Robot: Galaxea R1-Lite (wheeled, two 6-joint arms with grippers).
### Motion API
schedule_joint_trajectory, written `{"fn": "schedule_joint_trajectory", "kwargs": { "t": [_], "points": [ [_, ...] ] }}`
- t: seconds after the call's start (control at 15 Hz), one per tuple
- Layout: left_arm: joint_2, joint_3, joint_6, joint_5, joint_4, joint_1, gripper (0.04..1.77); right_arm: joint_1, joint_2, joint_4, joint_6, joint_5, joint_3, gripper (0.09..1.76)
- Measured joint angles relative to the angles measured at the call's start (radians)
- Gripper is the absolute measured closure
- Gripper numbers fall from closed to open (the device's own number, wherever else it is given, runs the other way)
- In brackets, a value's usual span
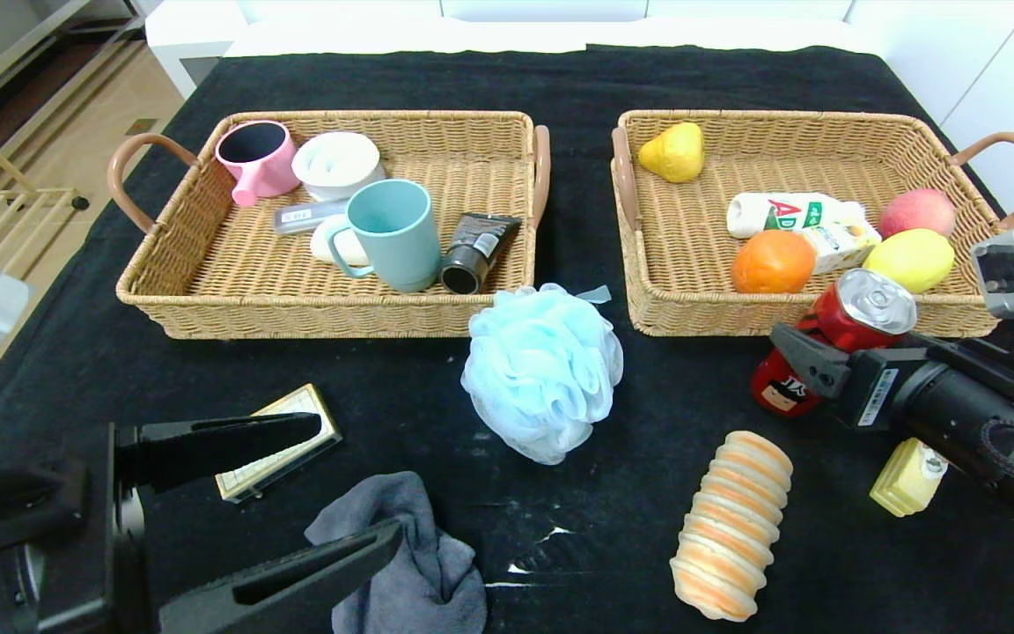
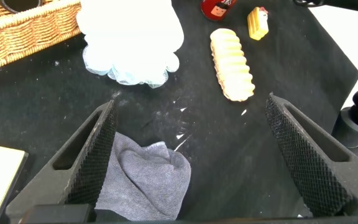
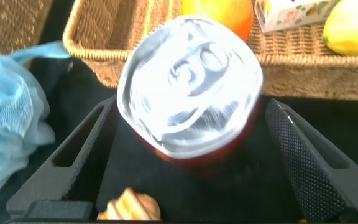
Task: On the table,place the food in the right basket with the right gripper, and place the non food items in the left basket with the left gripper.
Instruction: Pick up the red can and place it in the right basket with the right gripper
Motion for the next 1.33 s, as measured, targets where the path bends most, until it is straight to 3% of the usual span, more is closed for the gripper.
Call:
{"fn": "schedule_joint_trajectory", "kwargs": {
  "t": [0.4,0.73,1.33],
  "points": [
    [-0.001,0.002,0.001,0.0,0.0,0.0,0.09,0.001,0.04,-0.044,-0.003,-0.024,0.004,0.14],
    [-0.001,0.004,0.005,0.0,0.0,0.0,0.09,0.001,0.043,-0.048,-0.002,-0.025,0.005,0.8],
    [-0.001,0.007,0.009,-0.001,0.001,-0.001,0.09,0.002,0.045,-0.046,-0.003,-0.021,0.01,0.85]
  ]
}}
